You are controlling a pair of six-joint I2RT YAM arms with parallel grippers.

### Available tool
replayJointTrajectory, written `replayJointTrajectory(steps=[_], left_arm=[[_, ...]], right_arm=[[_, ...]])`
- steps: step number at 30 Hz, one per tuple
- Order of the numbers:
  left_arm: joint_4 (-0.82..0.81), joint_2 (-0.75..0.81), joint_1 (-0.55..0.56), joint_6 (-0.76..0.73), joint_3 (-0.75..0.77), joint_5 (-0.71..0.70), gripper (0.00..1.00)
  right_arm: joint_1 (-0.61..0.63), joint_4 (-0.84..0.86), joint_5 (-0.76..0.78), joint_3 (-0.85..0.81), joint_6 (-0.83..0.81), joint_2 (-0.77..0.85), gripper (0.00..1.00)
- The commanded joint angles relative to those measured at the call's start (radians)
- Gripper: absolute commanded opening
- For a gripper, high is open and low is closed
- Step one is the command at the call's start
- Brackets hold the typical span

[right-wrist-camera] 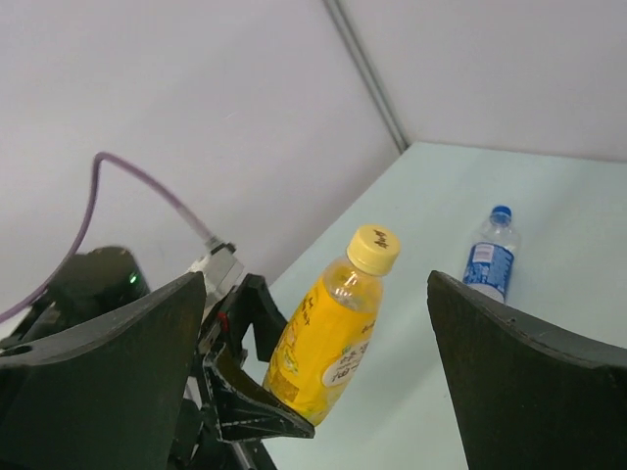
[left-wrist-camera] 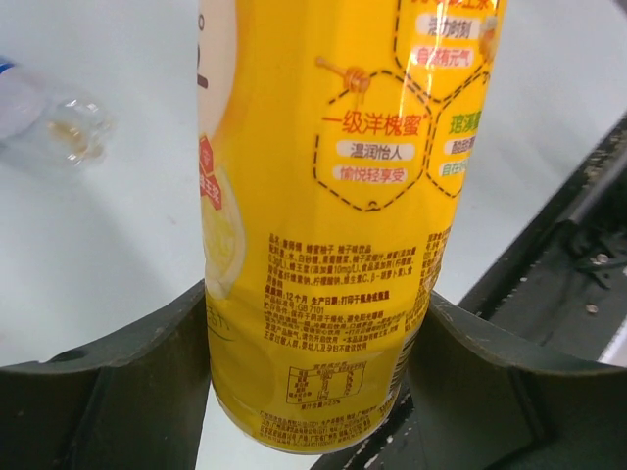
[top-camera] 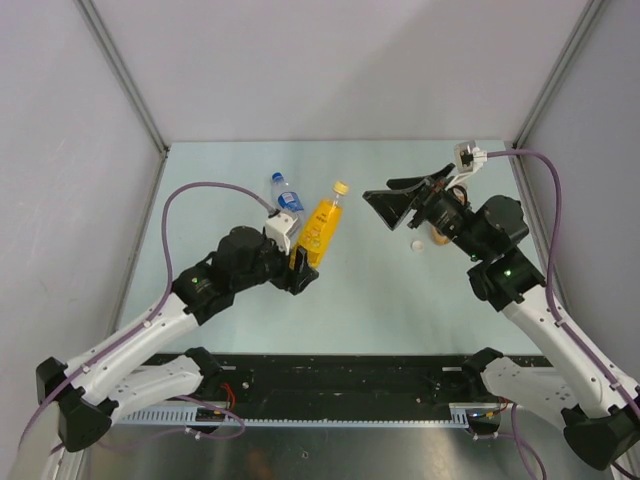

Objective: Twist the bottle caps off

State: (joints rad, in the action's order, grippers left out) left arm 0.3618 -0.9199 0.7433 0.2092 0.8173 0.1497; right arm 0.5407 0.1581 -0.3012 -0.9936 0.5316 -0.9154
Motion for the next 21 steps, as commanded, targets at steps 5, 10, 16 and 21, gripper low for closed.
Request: replayJointTrajectory(steps=[5,10,16,21], left_arm=[[0.117,-0.032,0.153,0.004,0.019,-0.434,0.25],[0.156,-0.068,0.240,0.044,0.033,-0.604,0.23],[0.205,-0.117,0.358,0.112,0.060,-0.820,0.23],[0.248,-0.182,0.429,0.134,0.104,-0.944,0.22]], right_arm=[[0.004,-0.162,0.138,-0.109,0.058,-0.096,0.99],[0.024,-0.196,0.143,-0.135,0.074,-0.153,0.99],[0.032,-0.201,0.081,-0.148,0.104,-0.229,0.91],[0.035,-0.214,0.021,-0.151,0.124,-0.288,0.84]])
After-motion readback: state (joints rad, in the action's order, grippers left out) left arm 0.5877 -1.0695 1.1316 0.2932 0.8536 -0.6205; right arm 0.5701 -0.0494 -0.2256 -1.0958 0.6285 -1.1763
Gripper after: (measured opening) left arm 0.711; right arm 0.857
